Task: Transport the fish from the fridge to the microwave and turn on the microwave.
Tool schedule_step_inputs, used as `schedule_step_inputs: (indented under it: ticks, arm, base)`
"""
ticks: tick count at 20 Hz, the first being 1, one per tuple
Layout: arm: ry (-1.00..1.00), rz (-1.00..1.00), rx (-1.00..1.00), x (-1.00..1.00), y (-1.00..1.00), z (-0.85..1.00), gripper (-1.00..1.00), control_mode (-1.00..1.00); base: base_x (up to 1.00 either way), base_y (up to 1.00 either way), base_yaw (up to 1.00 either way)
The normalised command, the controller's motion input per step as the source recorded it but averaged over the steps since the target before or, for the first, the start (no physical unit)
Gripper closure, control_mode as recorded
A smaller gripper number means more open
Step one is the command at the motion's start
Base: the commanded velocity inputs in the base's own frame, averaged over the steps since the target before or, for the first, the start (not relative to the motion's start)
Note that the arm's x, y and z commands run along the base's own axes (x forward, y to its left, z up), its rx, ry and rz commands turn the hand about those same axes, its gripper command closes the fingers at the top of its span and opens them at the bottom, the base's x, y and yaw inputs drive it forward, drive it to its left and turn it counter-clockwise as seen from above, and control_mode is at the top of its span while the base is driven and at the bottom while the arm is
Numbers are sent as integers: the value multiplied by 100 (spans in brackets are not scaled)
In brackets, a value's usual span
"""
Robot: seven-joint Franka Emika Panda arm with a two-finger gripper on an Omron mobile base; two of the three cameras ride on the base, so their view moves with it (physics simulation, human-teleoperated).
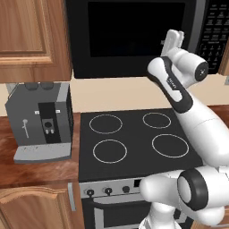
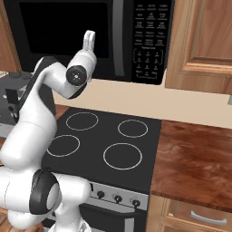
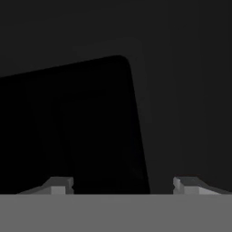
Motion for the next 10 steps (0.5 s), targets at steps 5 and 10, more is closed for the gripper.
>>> schedule_step_inputs:
  ticks: [5, 10]
  arm:
    - [0, 1, -5, 0, 2, -8, -100, -100]
    - [0, 0, -2, -15, 0, 0, -100, -100]
  base:
    - [0, 0, 0]
    - [0, 0, 0]
